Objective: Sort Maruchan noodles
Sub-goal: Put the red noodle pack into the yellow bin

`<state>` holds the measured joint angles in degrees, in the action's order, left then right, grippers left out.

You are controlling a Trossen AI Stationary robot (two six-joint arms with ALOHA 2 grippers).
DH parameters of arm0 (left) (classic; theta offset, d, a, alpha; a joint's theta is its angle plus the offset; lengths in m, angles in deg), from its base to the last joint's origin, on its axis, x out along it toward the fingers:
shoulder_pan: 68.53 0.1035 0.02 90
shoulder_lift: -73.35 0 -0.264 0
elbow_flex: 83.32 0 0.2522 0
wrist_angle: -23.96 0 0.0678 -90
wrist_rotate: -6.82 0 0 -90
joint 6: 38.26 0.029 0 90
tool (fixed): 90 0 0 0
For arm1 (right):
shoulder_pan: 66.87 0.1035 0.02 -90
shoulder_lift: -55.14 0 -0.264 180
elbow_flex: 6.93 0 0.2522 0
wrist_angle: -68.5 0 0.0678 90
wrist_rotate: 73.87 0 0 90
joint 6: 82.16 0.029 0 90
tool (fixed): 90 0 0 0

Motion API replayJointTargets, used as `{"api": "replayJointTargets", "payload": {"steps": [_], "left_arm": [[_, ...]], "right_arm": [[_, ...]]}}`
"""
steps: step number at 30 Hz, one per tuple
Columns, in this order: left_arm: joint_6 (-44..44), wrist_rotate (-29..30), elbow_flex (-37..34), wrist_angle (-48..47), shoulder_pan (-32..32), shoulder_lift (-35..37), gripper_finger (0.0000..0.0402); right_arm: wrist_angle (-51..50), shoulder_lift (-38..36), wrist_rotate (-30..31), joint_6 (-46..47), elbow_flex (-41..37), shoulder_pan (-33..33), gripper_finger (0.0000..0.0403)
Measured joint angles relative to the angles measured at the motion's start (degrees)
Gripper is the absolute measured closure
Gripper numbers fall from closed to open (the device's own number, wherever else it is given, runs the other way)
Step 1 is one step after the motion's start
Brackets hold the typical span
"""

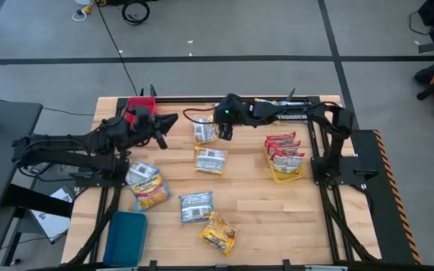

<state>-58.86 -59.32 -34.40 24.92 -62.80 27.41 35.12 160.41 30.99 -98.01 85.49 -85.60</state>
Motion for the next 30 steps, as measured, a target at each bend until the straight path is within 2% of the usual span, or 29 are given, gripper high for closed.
{"api": "replayJointTargets", "payload": {"steps": [5,9,15,20,26,30], "left_arm": [[0.2,-3.0,0.1,-1.0,-0.3,-0.9,0.0356],[-3.2,-2.7,0.1,-1.0,0.0,-0.9,0.0356],[-0.2,-0.4,0.1,-1.0,2.7,-0.9,0.0356],[-1.7,-0.4,0.1,-0.2,7.1,-0.9,0.0356],[0.2,-0.4,0.1,5.7,9.3,-0.9,0.0356],[0.2,-0.9,0.1,5.6,9.4,-0.9,0.0356]], "right_arm": [[0.0,3.9,-3.5,-2.3,0.6,-3.9,0.0147],[0.2,6.6,-4.1,0.3,0.5,-5.9,0.0147],[-1.1,11.0,-4.5,-0.7,0.5,-8.0,0.0169],[-3.7,12.4,-4.1,-1.6,0.9,-8.6,0.0242],[-9.6,9.0,-4.3,1.8,0.4,-8.2,0.0383],[-22.4,4.7,-5.9,12.9,1.9,-6.3,0.0389]]}}
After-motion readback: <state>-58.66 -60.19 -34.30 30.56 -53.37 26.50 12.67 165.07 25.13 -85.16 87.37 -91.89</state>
